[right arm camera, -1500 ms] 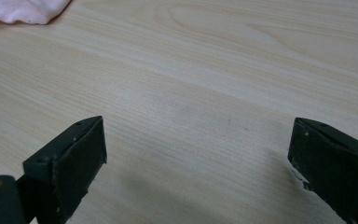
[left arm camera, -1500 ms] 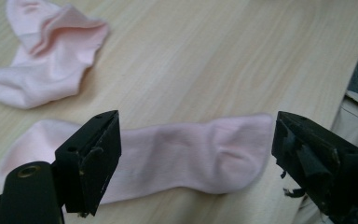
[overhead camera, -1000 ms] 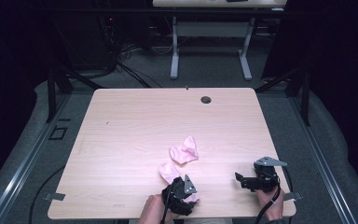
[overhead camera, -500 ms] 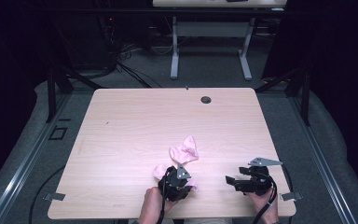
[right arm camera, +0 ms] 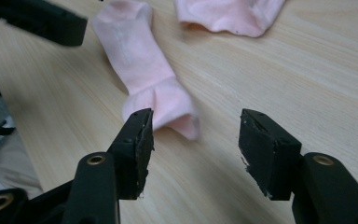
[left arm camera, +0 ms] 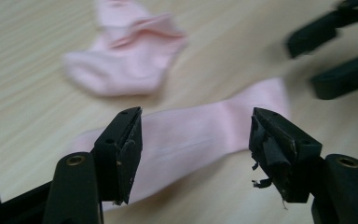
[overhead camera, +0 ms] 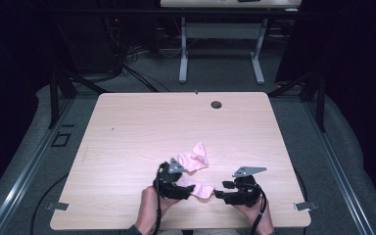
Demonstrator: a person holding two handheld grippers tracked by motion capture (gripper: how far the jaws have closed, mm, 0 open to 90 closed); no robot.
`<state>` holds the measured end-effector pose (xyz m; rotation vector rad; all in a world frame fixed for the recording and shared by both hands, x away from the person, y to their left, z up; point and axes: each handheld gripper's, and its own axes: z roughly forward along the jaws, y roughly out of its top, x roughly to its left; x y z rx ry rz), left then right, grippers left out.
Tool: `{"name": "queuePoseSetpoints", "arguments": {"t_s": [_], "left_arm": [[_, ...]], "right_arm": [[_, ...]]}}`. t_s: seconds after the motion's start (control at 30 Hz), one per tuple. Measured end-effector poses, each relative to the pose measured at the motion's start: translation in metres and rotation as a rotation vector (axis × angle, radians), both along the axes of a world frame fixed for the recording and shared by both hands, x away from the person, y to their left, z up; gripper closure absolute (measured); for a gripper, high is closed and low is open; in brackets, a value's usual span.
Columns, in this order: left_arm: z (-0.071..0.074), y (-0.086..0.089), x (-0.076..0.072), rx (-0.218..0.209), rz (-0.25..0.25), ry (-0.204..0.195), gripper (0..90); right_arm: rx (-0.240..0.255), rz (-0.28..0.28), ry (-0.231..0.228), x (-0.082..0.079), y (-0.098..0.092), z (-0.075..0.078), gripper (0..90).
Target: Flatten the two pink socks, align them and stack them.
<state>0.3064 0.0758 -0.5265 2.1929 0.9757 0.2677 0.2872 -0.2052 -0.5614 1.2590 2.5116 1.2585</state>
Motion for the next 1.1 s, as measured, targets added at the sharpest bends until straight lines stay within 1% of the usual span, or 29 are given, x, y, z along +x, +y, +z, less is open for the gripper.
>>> {"name": "queuePoseSetpoints", "arguments": {"t_s": [0.03, 0.07, 0.1, 0.13, 0.17, 0.2, 0.23, 0.27, 0.3, 0.33, 0.37, 0.4, 0.43, 0.47, 0.53, 0.6, 0.67, 0.77, 0.8, 0.83, 0.9, 0.93, 1.0, 1.03, 1.07, 1.1], "left_arm": [[-0.001, 0.013, 0.007, 0.006, 0.039, 0.011, 35.6], [-0.002, 0.020, 0.012, 0.009, 0.068, 0.016, 36.6], [-0.003, 0.026, 0.016, 0.013, 0.086, 0.031, 36.8], [-0.007, 0.035, 0.023, 0.009, 0.111, 0.056, 37.5], [-0.011, 0.041, 0.028, 0.023, 0.117, 0.070, 39.1], [-0.013, 0.044, 0.031, 0.023, 0.119, 0.091, 40.4], [-0.017, 0.045, 0.033, 0.018, 0.121, 0.108, 41.3], [-0.019, 0.045, 0.033, 0.022, 0.120, 0.121, 43.0], [-0.023, 0.044, 0.034, 0.035, 0.108, 0.128, 43.5], [-0.024, 0.043, 0.034, 0.035, 0.101, 0.134, 45.4], [-0.027, 0.042, 0.033, 0.046, 0.090, 0.143, 46.9], [-0.028, 0.041, 0.033, 0.052, 0.090, 0.142, 49.1], [-0.029, 0.040, 0.034, 0.055, 0.088, 0.149, 51.5], [-0.030, 0.040, 0.034, 0.056, 0.092, 0.148, 54.5], [-0.031, 0.040, 0.035, 0.061, 0.089, 0.150, 60.7], [-0.032, 0.039, 0.034, 0.068, 0.082, 0.152, 69.6], [-0.034, 0.038, 0.033, 0.082, 0.077, 0.147, 75.4], [-0.035, 0.038, 0.031, 0.079, 0.072, 0.142, 85.6], [-0.035, 0.038, 0.031, 0.071, 0.068, 0.141, 88.2], [-0.034, 0.038, 0.030, 0.061, 0.067, 0.136, 88.5], [-0.029, 0.039, 0.029, 0.019, 0.056, 0.137, 88.9], [-0.027, 0.039, 0.028, -0.001, 0.058, 0.137, 89.0], [-0.018, 0.038, 0.027, -0.041, 0.042, 0.135, 89.2], [-0.013, 0.037, 0.026, -0.062, 0.034, 0.129, 89.2], [-0.008, 0.035, 0.025, -0.077, 0.024, 0.124, 89.2], [-0.004, 0.034, 0.024, -0.091, 0.013, 0.120, 89.1]], "right_arm": [[0.013, -0.005, 0.006, 0.001, 0.000, 0.001, 45.0], [0.019, -0.016, 0.006, 0.001, 0.000, 0.003, 45.7], [0.020, -0.017, 0.002, 0.002, 0.001, 0.004, 46.0], [0.017, -0.015, 0.001, 0.002, 0.002, 0.005, 46.2], [0.021, -0.011, 0.006, 0.004, 0.003, 0.007, 46.2], [0.023, -0.014, 0.011, 0.005, 0.007, 0.007, 46.1], [0.012, -0.009, 0.009, 0.006, 0.008, 0.007, 46.2], [0.001, -0.008, 0.014, 0.007, 0.011, 0.006, 46.2], [0.003, -0.008, 0.019, 0.009, 0.013, 0.005, 46.3], [-0.005, -0.011, 0.034, 0.011, 0.015, 0.003, 49.0], [-0.008, -0.009, 0.043, 0.013, 0.016, 0.002, 51.2], [-0.009, -0.012, 0.052, 0.014, 0.018, 0.000, 53.7], [-0.008, -0.010, 0.057, 0.015, 0.020, -0.001, 57.6], [-0.018, -0.012, 0.070, 0.016, 0.021, -0.002, 60.4], [-0.024, 0.000, 0.076, 0.017, 0.023, -0.004, 69.4], [-0.035, 0.004, 0.086, 0.018, 0.023, -0.006, 78.2], [-0.034, 0.002, 0.092, 0.018, 0.023, -0.007, 83.3], [-0.027, -0.005, 0.091, 0.017, 0.022, -0.008, 85.2], [-0.022, -0.017, 0.081, 0.016, 0.021, -0.008, 85.6], [-0.026, -0.016, 0.077, 0.016, 0.020, -0.007, 85.7], [-0.031, -0.025, 0.043, 0.015, 0.016, -0.003, 85.8], [-0.037, -0.035, 0.011, 0.015, 0.014, 0.001, 85.8], [-0.046, -0.054, -0.038, 0.015, 0.009, 0.010, 85.8], [-0.068, -0.058, -0.072, 0.016, 0.006, 0.017, 85.8], [-0.080, -0.071, -0.110, 0.016, 0.004, 0.023, 85.8], [-0.096, -0.082, -0.155, 0.015, 0.002, 0.030, 85.6]]}}
